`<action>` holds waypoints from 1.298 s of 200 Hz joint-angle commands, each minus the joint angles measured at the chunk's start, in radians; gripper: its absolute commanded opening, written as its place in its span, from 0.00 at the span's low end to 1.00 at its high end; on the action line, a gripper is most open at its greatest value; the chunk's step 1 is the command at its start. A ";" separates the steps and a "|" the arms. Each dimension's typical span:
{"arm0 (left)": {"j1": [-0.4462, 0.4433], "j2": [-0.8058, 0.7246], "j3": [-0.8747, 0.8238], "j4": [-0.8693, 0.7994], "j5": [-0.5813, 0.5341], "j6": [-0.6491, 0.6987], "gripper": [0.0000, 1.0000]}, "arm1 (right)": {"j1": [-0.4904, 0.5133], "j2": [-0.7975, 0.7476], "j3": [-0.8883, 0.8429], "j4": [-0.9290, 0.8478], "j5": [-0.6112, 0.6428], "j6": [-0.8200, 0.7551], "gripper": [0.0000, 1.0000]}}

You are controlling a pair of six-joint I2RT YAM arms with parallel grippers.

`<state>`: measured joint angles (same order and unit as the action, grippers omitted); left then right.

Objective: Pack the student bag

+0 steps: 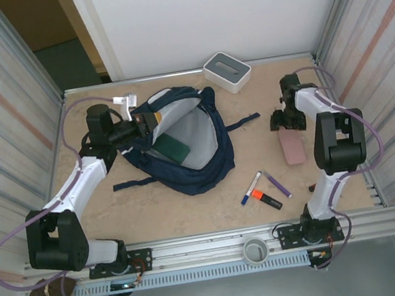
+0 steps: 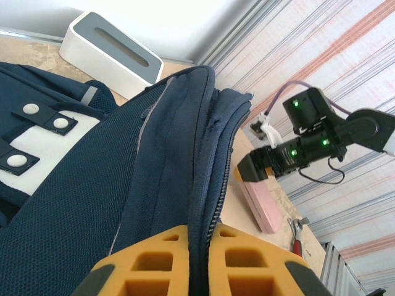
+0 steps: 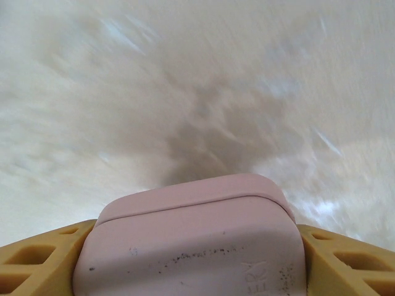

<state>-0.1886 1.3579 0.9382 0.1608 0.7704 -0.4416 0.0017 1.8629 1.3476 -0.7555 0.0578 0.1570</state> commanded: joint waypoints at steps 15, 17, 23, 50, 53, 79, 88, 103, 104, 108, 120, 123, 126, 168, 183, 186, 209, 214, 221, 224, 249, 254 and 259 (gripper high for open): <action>0.015 -0.003 0.005 0.031 0.021 0.006 0.00 | 0.124 0.148 0.167 0.007 -0.095 0.100 0.62; 0.015 -0.003 0.005 0.031 0.019 0.006 0.00 | 0.129 0.159 0.176 0.006 -0.092 0.104 0.62; 0.015 -0.003 0.007 0.032 0.021 0.003 0.00 | 0.142 0.188 0.213 0.004 -0.082 0.116 0.63; 0.015 -0.008 0.010 0.022 0.017 0.007 0.00 | 0.168 0.285 0.343 0.007 -0.058 0.161 0.69; 0.016 -0.009 0.010 0.020 0.017 0.008 0.00 | 0.170 0.292 0.351 0.008 -0.058 0.164 0.69; 0.015 -0.012 0.011 0.020 0.016 0.003 0.00 | 0.176 0.305 0.379 0.007 -0.030 0.163 0.83; 0.015 -0.014 0.013 0.017 0.018 0.005 0.00 | 0.176 0.286 0.358 0.006 -0.018 0.151 0.88; 0.015 -0.017 0.013 0.017 0.015 0.006 0.00 | 0.176 0.237 0.296 0.007 -0.004 0.124 0.93; 0.015 -0.017 0.013 0.017 0.016 0.007 0.00 | 0.176 0.233 0.291 0.006 -0.004 0.122 0.93; 0.015 -0.017 0.012 0.017 0.016 0.006 0.00 | 0.176 0.219 0.270 0.005 -0.004 0.115 0.94; 0.015 -0.016 0.013 0.017 0.016 0.005 0.00 | 0.179 0.164 0.197 0.014 -0.007 0.099 0.96; 0.015 -0.017 0.013 0.017 0.016 0.004 0.00 | 0.180 0.151 0.182 0.017 -0.009 0.097 0.97; 0.015 -0.017 0.013 0.017 0.017 0.005 0.00 | 0.182 0.137 0.157 0.021 -0.013 0.095 0.97; 0.014 -0.016 0.010 0.014 0.013 0.009 0.00 | 0.218 0.006 -0.080 0.117 -0.042 0.101 0.97; 0.013 -0.014 0.010 0.014 0.014 0.007 0.00 | 0.224 0.002 -0.118 0.149 -0.032 0.096 0.93; 0.013 -0.014 0.010 0.014 0.015 0.006 0.00 | 0.223 0.001 -0.123 0.154 -0.030 0.095 0.93; 0.012 -0.017 0.011 0.015 0.013 0.003 0.00 | 0.222 0.017 -0.134 0.178 -0.014 0.067 0.84; 0.012 -0.017 0.011 0.016 0.014 0.002 0.00 | 0.222 0.021 -0.134 0.180 -0.015 0.062 0.82; 0.012 -0.019 0.011 0.016 0.012 0.002 0.00 | 0.222 0.021 -0.132 0.182 -0.015 0.055 0.78; 0.012 -0.019 0.011 0.017 0.012 0.001 0.00 | 0.222 0.020 -0.132 0.183 -0.014 0.052 0.76; 0.012 -0.020 0.020 0.019 0.011 -0.008 0.00 | 0.225 -0.055 -0.163 0.192 -0.009 0.042 0.62; 0.012 -0.020 0.022 0.019 0.013 -0.008 0.00 | 0.228 -0.086 -0.175 0.193 -0.010 0.044 0.59; 0.012 -0.020 0.025 0.019 0.015 -0.011 0.00 | 0.235 -0.121 -0.187 0.191 -0.017 0.045 0.55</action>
<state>-0.1886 1.3579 0.9382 0.1577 0.7704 -0.4431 0.2234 1.8744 1.2053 -0.5846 0.0368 0.2199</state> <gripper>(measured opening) 0.115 0.675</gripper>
